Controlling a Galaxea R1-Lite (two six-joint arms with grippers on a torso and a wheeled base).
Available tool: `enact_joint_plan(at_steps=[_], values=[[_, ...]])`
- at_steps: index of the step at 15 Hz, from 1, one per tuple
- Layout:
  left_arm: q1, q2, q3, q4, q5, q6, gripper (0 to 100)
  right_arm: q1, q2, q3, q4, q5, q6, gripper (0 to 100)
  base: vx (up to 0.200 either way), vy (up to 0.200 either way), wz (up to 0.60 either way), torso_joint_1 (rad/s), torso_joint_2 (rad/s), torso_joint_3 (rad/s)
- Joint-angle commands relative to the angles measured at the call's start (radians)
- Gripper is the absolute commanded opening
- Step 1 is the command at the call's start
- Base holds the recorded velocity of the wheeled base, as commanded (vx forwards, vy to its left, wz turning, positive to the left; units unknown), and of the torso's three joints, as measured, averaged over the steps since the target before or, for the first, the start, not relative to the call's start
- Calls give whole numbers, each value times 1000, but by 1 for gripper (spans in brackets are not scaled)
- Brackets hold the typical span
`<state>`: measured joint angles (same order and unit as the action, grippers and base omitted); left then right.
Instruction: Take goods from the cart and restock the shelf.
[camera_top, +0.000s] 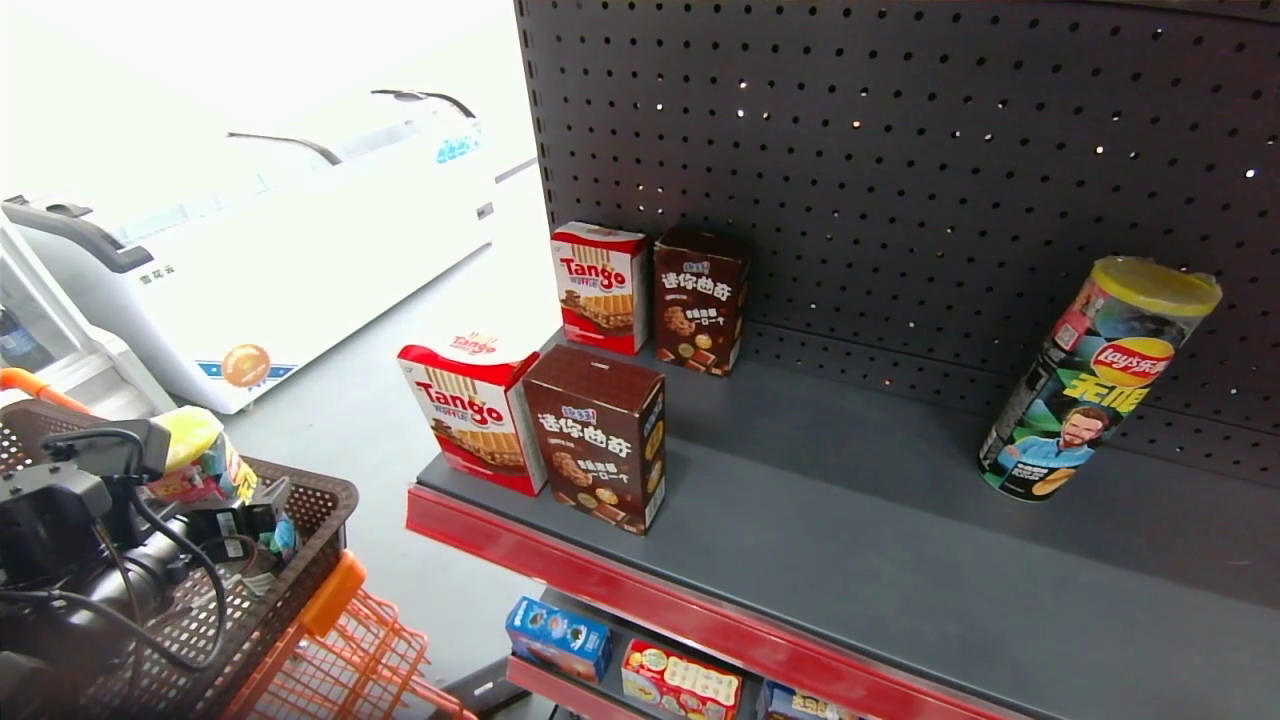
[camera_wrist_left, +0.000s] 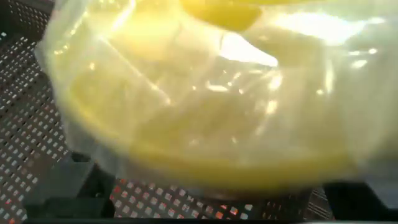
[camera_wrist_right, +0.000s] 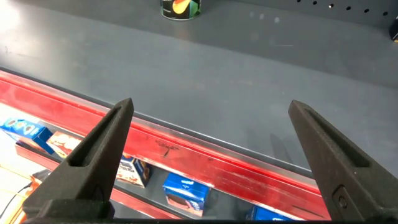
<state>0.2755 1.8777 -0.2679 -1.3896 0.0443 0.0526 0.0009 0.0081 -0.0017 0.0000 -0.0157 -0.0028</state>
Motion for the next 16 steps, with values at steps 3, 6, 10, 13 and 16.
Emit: enact_joint_plan(at_steps=[3,6,10,13,16], values=[[4,58,-40,-5,0,-10,100,1,0,0,0,0,0,100,0,0,0,0,0,0],[22,86,-63,-5,2,-11,100,1,0,0,0,0,0,100,0,0,0,0,0,0],[25,101,-111,1,0,-7,0,1,0,0,0,0,0,100,0,0,0,0,0,0],[19,97,-119,-2,-4,0,0,1,0,0,0,0,0,100,0,0,0,0,0,0],[7,43,-143,-3,-6,43,0,1,0,0,0,0,0,100,0,0,0,0,0,0]])
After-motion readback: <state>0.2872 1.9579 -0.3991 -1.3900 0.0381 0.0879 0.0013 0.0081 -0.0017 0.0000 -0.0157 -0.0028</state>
